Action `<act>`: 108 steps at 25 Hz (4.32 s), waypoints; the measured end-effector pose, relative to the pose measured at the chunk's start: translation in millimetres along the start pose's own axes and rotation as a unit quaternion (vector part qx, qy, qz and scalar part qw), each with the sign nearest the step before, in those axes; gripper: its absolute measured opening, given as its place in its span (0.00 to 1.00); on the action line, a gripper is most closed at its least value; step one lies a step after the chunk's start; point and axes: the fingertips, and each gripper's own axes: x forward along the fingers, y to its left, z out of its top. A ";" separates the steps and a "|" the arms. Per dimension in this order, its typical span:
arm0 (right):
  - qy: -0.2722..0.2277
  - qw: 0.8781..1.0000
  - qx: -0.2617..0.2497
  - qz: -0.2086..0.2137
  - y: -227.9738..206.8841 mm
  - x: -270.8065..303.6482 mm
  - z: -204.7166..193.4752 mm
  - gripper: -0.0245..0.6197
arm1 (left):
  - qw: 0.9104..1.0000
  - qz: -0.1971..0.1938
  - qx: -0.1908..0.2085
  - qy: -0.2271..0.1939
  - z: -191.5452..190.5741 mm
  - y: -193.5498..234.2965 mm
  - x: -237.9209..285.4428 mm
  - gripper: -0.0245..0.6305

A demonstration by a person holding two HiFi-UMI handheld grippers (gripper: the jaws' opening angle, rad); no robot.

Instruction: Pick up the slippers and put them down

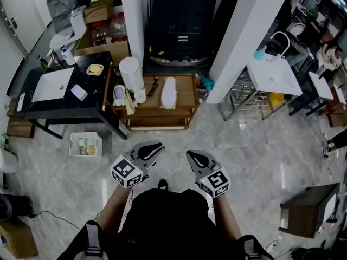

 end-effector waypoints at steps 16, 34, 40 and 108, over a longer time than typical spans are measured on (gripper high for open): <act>0.028 0.999 -0.005 0.035 -15.8 63.7 6.0 0.05 | 0.999 0.034 -0.032 -0.003 -4.0 62.5 -8.8 0.14; 0.033 0.992 -0.012 0.124 -100.3 126.3 17.0 0.05 | 0.993 0.111 -0.033 0.003 20.9 122.0 51.8 0.14; 0.045 0.985 -0.031 0.163 -135.2 143.4 18.8 0.05 | 0.987 0.154 -0.034 -0.002 26.7 140.9 74.2 0.14; 0.202 0.964 0.135 0.103 -271.7 351.7 -127.0 0.09 | 0.960 -0.012 -0.209 0.186 -158.4 371.5 220.6 0.17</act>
